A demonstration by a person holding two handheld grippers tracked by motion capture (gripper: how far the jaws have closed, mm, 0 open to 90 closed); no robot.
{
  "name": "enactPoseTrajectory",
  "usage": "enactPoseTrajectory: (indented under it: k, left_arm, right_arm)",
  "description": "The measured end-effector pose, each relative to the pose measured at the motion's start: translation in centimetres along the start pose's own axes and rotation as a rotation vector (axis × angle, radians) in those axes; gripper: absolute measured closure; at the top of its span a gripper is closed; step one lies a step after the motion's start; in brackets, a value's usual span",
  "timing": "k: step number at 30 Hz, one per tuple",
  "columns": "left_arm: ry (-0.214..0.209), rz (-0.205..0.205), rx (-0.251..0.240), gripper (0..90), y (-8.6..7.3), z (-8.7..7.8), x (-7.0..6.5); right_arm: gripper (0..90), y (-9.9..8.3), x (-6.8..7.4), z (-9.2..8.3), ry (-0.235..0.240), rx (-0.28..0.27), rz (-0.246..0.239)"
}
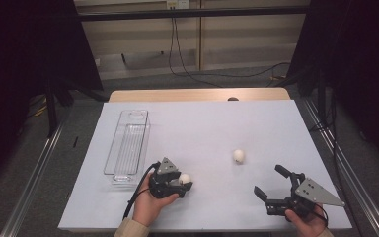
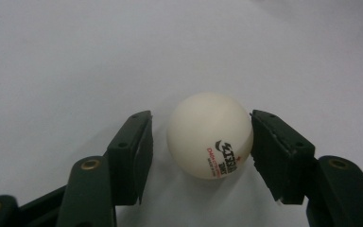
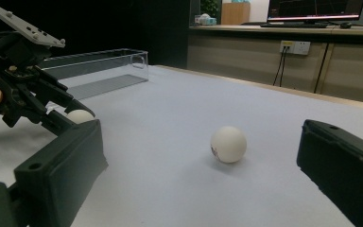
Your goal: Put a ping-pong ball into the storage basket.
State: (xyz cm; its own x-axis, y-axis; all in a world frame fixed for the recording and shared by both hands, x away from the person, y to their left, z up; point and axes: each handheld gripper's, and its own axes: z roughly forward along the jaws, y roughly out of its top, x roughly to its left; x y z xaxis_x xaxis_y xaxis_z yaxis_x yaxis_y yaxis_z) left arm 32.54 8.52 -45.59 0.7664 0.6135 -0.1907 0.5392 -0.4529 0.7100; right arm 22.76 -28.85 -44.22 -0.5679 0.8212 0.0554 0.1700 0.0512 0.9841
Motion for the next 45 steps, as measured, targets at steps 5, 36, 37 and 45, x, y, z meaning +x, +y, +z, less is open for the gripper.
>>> enactPoseTrajectory:
  k: [5,36,37,45]
  left_arm:
    - [-0.001,0.005,0.005,41.4,-0.02,0.11,0.01]
    - [0.001,-0.002,-0.001,50.6,0.0,0.39,-0.11]
    - [0.001,0.0,-0.001,50.7,0.0,0.4,-0.1]
    - [0.004,-0.004,-0.001,50.9,0.01,0.39,-0.16]
  right_arm:
    - [1.2,0.0,0.01,0.0,0.002,0.0,-0.001]
    - [1.2,0.0,0.06,0.01,0.002,0.0,0.0]
    - [1.2,0.0,0.06,0.0,0.003,0.0,0.0]
    - [1.2,0.01,0.05,-0.01,0.001,-0.001,-0.002]
